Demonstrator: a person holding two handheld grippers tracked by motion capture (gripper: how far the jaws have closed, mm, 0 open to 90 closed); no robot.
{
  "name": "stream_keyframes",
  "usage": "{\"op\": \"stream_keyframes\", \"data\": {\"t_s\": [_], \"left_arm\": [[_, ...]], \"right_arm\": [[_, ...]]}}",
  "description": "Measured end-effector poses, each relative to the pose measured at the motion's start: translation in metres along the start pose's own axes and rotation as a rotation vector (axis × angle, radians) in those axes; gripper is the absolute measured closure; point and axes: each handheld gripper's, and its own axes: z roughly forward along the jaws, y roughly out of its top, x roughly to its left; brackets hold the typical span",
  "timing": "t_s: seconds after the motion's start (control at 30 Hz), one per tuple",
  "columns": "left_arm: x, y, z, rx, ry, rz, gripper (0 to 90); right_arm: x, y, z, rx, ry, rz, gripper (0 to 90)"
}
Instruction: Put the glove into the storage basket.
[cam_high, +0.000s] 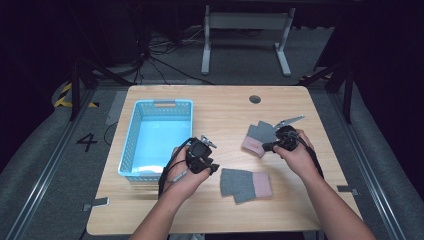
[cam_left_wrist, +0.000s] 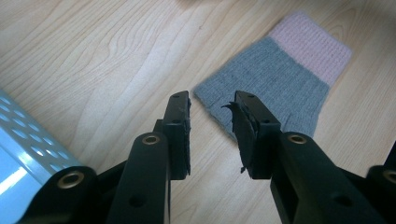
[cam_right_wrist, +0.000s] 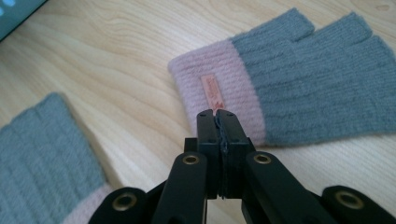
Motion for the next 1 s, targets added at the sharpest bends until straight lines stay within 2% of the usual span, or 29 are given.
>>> {"op": "stream_keyframes", "data": {"t_s": [0.1, 0.37, 0.57, 1.0], "left_arm": [[0.000, 0.000, 0.000, 0.003, -0.002, 0.003, 67.6], [0.000, 0.000, 0.000, 0.002, -0.003, 0.006, 67.3], [-0.001, 0.000, 0.001, 0.005, -0.004, 0.008, 67.1], [-0.002, 0.000, 0.000, 0.003, -0.006, 0.009, 67.0]], "right_arm": [[-0.003, 0.003, 0.007, -0.007, 0.001, 0.016, 89.8], [-0.005, 0.008, 0.021, -0.001, -0.008, 0.019, 89.6], [-0.004, 0.008, 0.028, 0.023, -0.007, 0.018, 89.3], [-0.004, 0.006, 0.032, 0.052, -0.007, 0.011, 90.0]]}}
